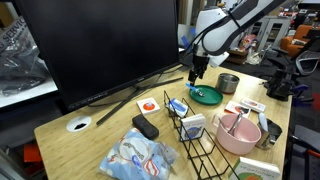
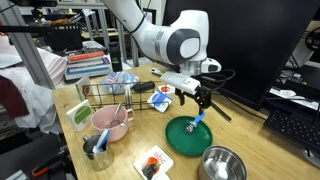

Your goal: Pick up the spoon from the green plate and put it in the pink bowl

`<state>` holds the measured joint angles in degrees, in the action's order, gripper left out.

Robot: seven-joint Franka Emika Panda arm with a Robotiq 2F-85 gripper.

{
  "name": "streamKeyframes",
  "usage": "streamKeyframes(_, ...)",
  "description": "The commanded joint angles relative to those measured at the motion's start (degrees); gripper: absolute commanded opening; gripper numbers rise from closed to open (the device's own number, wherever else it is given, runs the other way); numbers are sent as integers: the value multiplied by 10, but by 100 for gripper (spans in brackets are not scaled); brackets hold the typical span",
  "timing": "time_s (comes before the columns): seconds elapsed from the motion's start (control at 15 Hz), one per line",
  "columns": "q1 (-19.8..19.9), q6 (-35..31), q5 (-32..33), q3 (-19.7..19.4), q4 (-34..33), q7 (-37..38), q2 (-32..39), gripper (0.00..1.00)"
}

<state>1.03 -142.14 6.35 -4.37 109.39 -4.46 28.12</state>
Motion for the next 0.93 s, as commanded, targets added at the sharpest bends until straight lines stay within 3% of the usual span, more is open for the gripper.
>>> streamKeyframes(0.0,10,-27,0,5,-41,1,45,100)
streamKeyframes(0.87,22,-51,-3,-9,-178,25,164,100)
